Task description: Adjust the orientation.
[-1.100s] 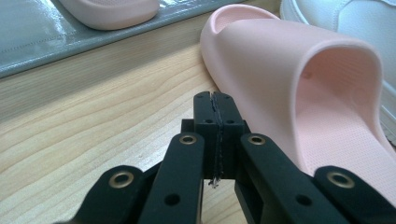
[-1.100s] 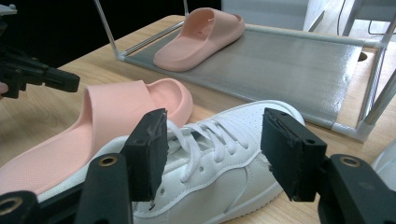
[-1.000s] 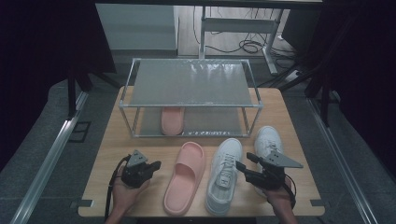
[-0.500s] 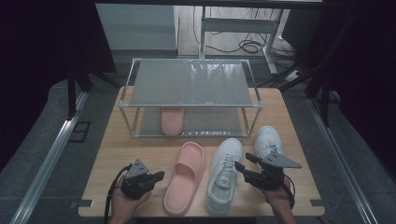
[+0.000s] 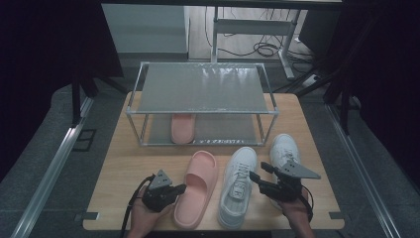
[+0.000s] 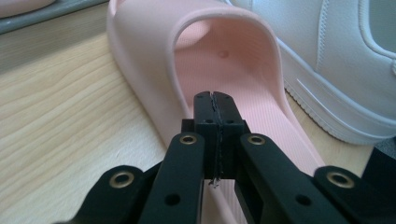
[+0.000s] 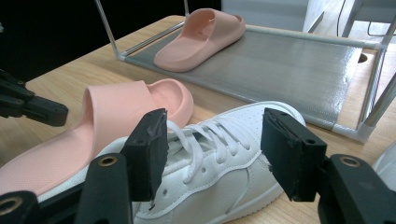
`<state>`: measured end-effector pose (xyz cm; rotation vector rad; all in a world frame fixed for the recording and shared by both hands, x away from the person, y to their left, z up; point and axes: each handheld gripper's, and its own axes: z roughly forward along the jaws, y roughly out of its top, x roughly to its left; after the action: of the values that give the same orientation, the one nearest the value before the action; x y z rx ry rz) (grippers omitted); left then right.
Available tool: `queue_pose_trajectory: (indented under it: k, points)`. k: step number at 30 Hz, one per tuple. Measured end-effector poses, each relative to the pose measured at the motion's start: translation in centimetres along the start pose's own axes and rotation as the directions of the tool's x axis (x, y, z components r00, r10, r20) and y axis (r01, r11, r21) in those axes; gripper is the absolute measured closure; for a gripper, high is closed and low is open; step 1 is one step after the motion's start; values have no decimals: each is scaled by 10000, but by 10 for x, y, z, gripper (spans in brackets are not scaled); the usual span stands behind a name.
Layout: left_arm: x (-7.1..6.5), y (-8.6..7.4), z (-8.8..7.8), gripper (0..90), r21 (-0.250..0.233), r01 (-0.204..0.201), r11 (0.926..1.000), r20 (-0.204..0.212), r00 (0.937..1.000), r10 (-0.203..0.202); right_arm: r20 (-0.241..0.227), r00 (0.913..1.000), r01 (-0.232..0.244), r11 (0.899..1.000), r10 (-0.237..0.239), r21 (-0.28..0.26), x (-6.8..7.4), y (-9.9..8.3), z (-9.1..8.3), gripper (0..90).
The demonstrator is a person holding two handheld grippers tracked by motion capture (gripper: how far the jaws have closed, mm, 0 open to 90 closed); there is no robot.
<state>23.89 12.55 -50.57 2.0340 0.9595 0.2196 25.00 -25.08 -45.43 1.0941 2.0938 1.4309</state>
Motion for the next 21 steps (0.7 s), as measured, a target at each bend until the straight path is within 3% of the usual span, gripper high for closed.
queue_pose_trajectory:
  k: [7, 21]
  points:
    - [2, 5, 10, 900, 195, -167, 9997, -288, 9994, 172, -25, 10000, 8, 10000, -7, 46, -2, -1, 1, 420]
    - [17, 8, 11, 900, 66, 190, 9998, -439, 9989, -187, -14, 10000, -5, 10000, 5, -46, -1, 0, -2, 420]
